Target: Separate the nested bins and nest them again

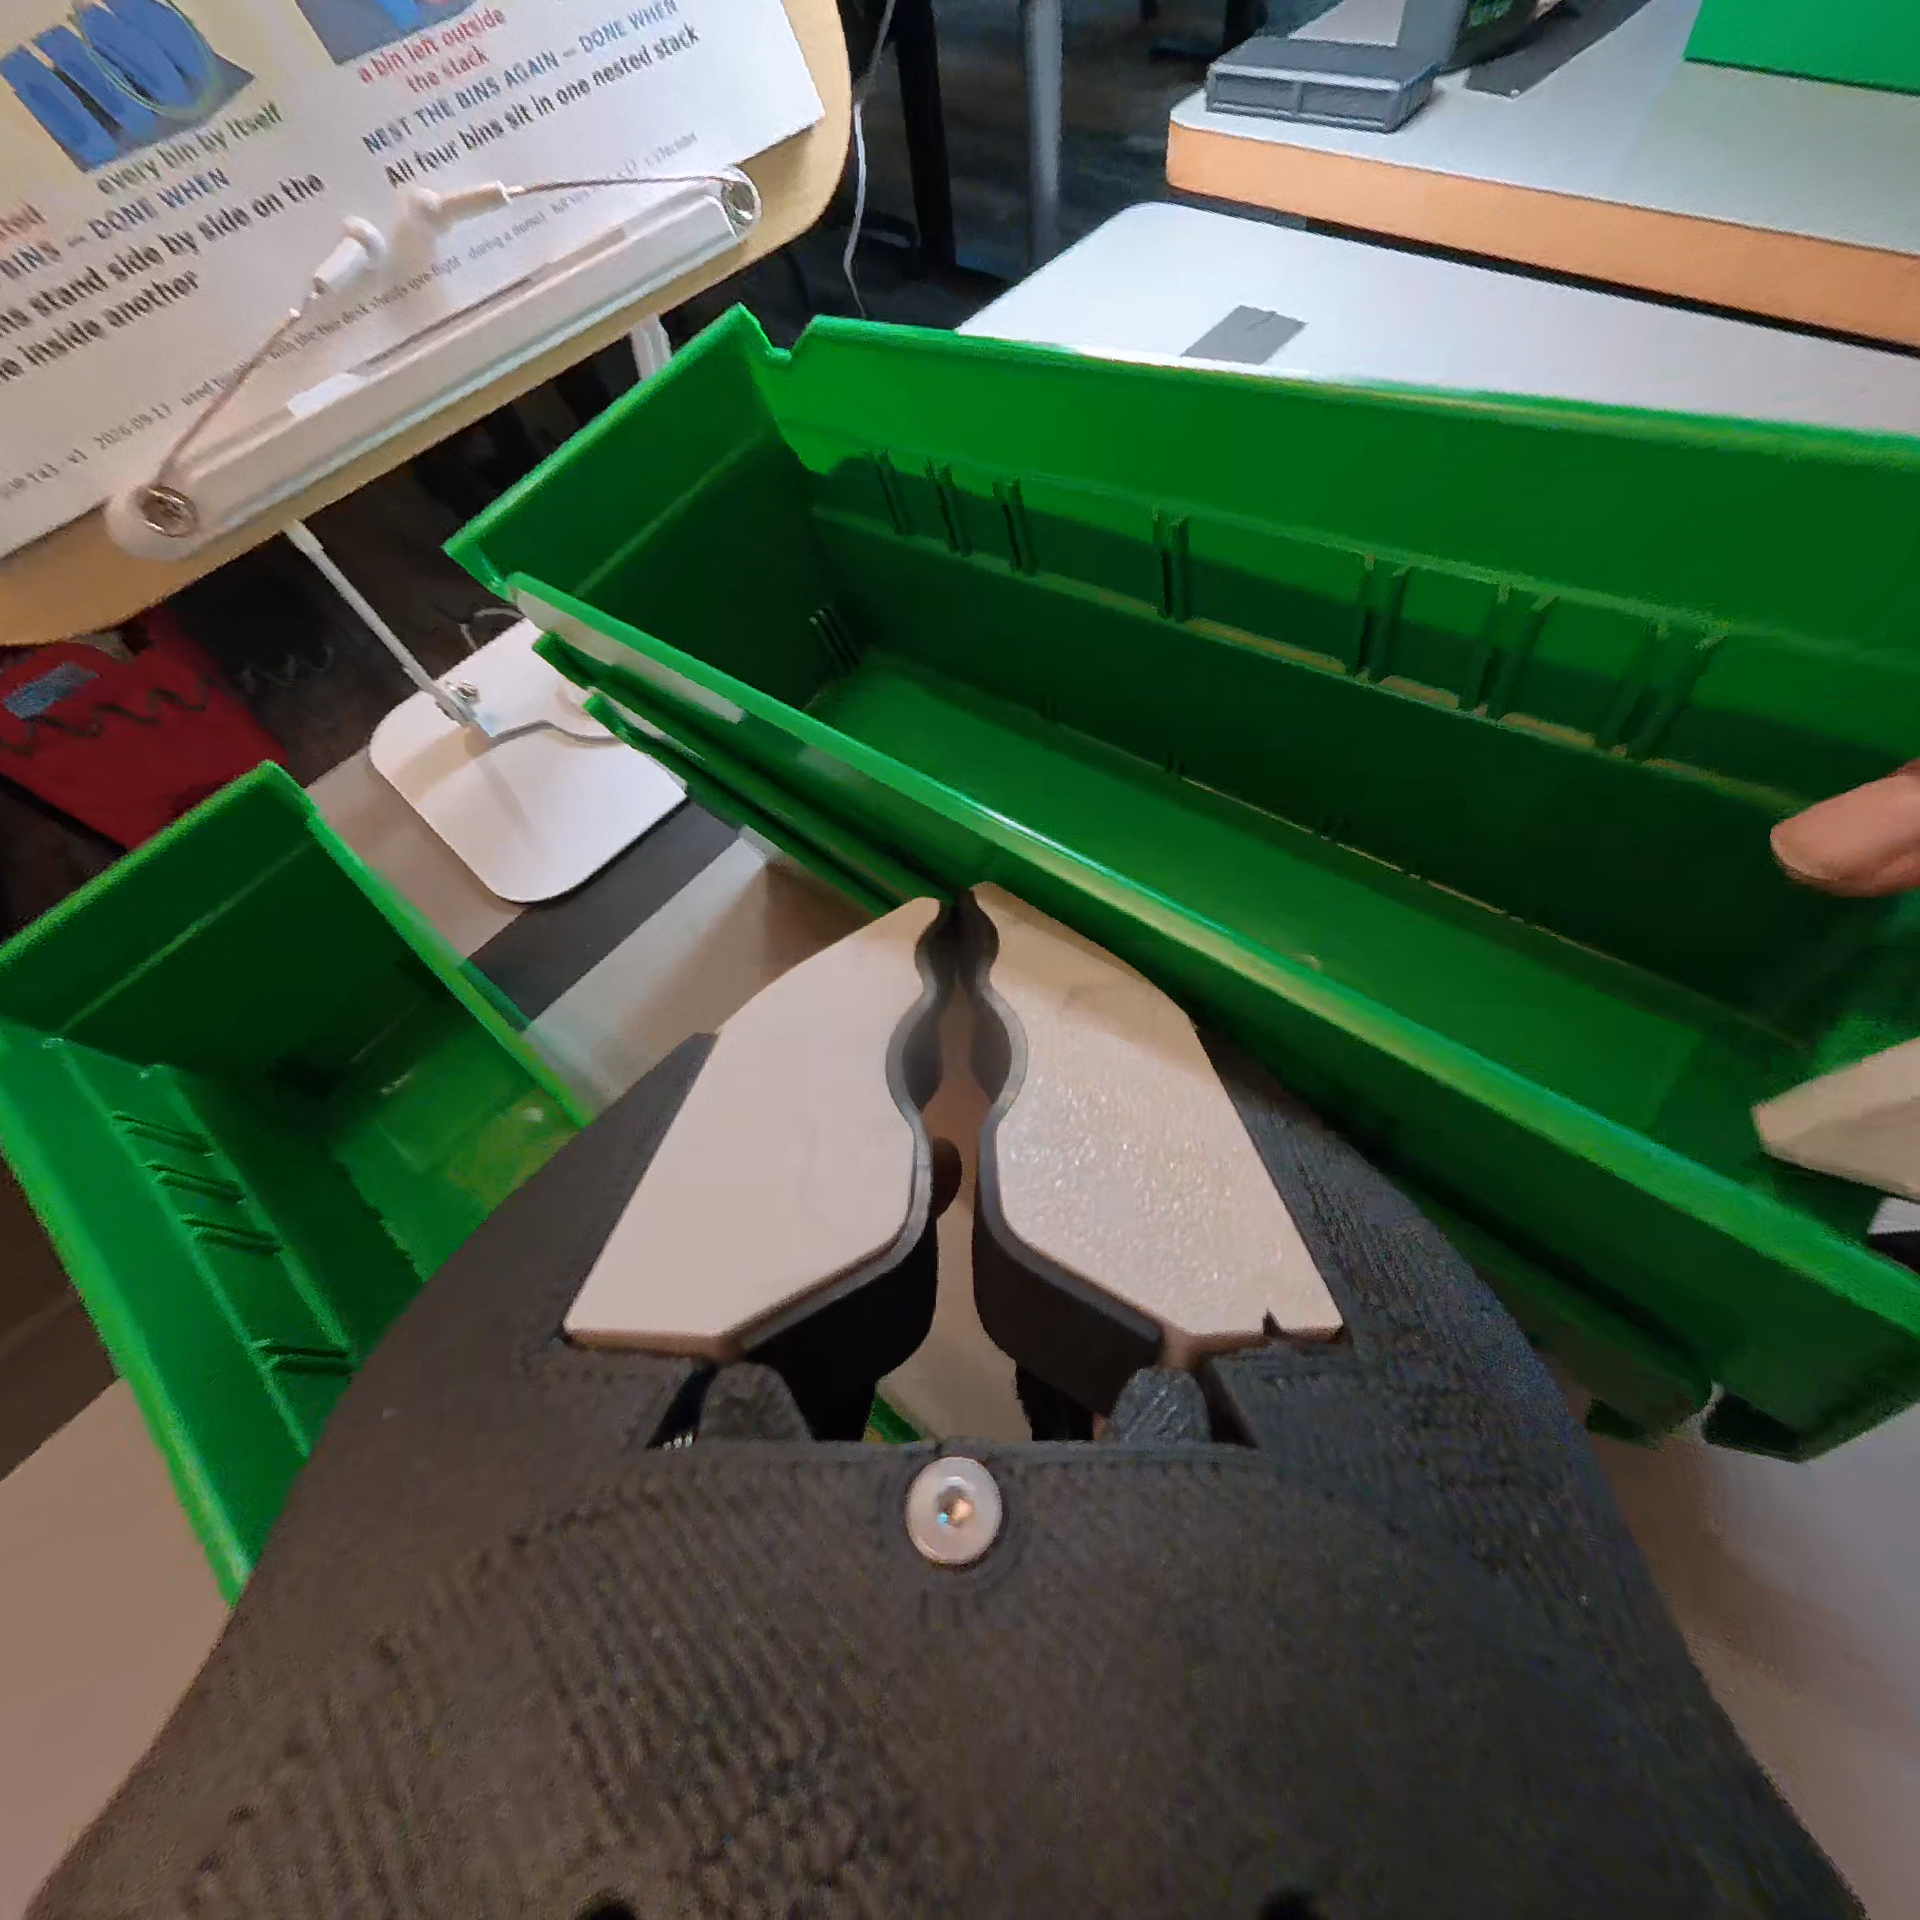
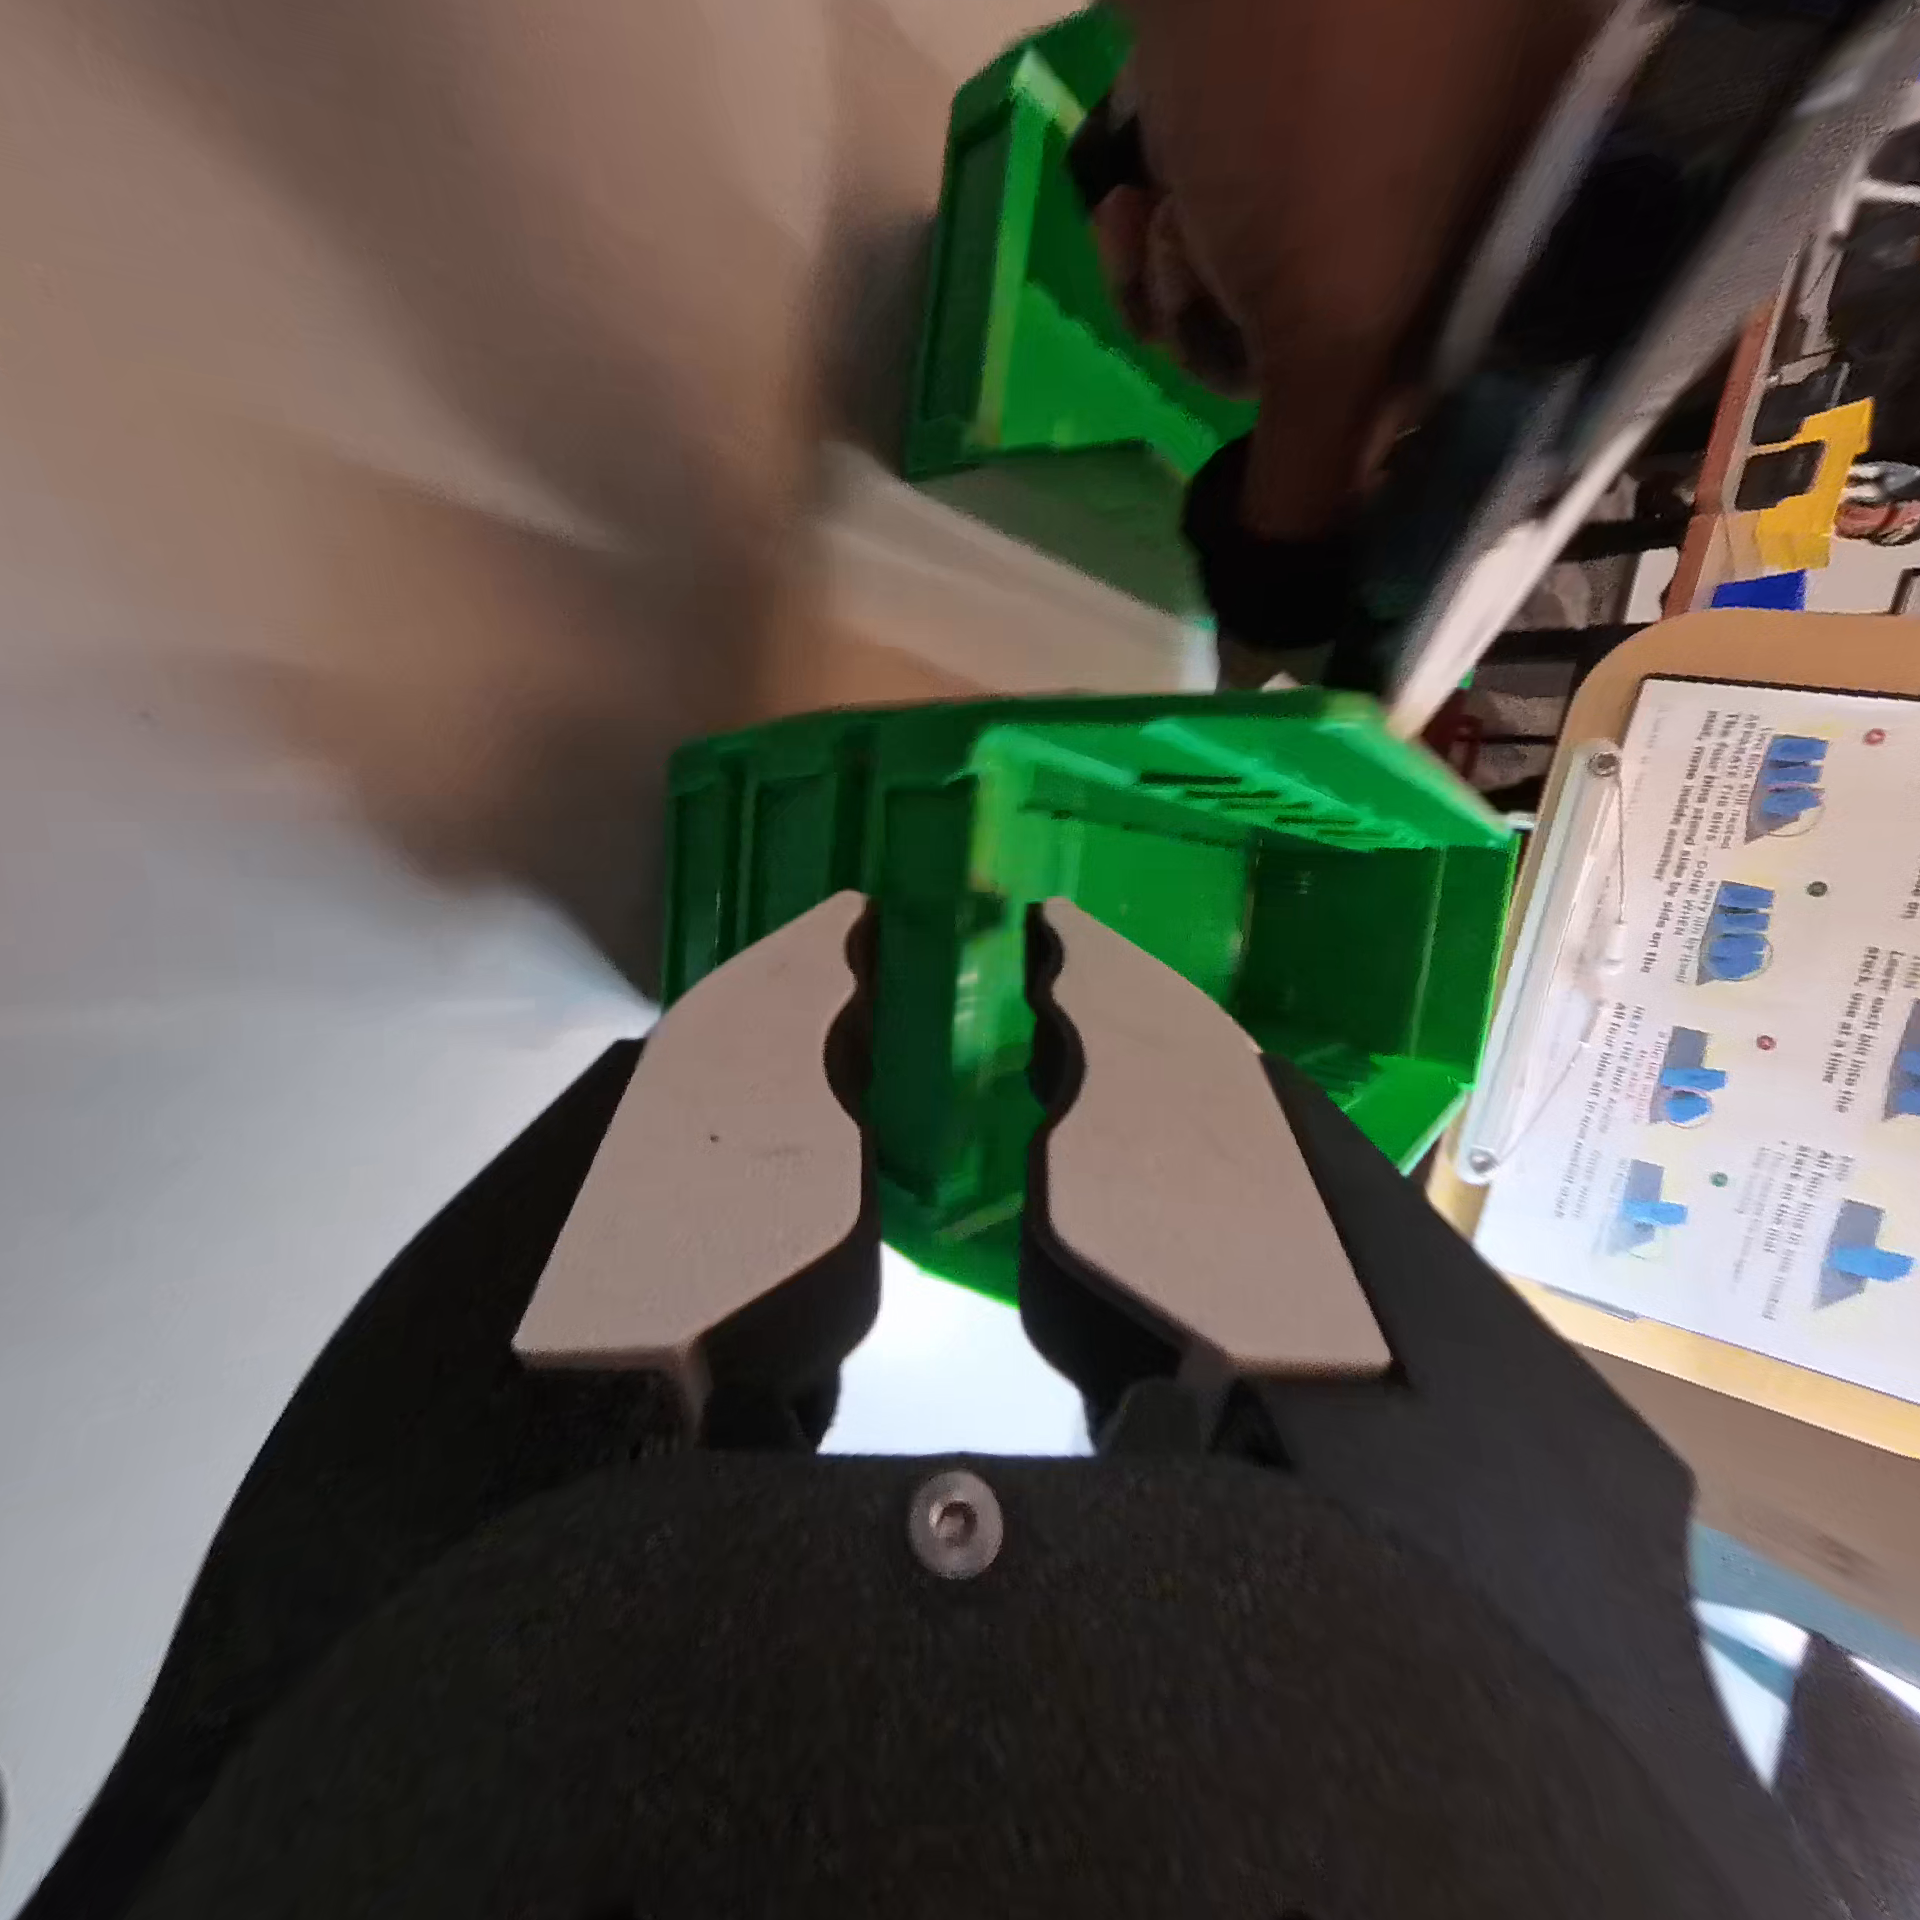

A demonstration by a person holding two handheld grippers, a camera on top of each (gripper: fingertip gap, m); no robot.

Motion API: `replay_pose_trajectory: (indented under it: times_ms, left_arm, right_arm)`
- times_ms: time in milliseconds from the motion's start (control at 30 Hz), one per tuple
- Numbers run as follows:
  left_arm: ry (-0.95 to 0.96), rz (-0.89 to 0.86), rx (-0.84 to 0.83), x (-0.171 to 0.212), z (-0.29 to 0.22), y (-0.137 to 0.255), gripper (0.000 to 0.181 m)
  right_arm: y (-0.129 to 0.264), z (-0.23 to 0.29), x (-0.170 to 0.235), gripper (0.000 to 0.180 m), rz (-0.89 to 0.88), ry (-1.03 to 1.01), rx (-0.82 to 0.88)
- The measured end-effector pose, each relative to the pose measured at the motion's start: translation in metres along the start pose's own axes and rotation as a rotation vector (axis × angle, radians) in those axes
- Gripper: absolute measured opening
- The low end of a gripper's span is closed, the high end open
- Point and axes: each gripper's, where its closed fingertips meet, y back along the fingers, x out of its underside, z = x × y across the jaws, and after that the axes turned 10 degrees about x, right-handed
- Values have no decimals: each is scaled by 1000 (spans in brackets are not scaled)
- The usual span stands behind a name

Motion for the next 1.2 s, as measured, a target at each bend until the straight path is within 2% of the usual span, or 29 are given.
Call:
replay_pose_trajectory:
  times_ms: [33,100,167,233,300,433,533,633,667,800,967,1200]
  left_arm:
    - [6,-19,8,-1,-2,-1,1]
    - [17,-2,19,2,-3,-3,0]
    - [-1,45,14,14,-4,-10,0]
    - [-9,48,5,20,-4,-14,1]
    - [40,-22,36,13,-9,-10,2]
    - [121,-113,111,-1,-11,1,16]
    - [209,-174,199,-12,-7,6,22]
    - [233,-144,229,-11,-1,-2,26]
    - [228,-121,229,-9,1,-6,26]
    - [237,-116,251,-9,2,-11,16]
    - [226,-100,223,-8,2,-14,5]
    - [179,-130,202,-16,-2,-7,11]
  right_arm:
    - [7,-8,-10,23,-56,-67,-15]
    - [21,-36,-22,28,-120,-249,-108]
    - [14,-86,-11,32,-113,-384,-91]
    - [-16,-128,24,36,2,-384,-35]
    - [-58,-157,69,40,147,-337,14]
    - [-134,-181,131,47,299,-309,-26]
    - [-168,-186,142,46,299,-348,-117]
    - [-185,-178,141,23,294,-303,-213]
    - [-186,-177,140,15,296,-287,-238]
    - [-177,-185,127,12,237,-309,-283]
    - [-158,-206,112,11,161,-328,-227]
    - [-107,-240,91,9,128,-294,-159]
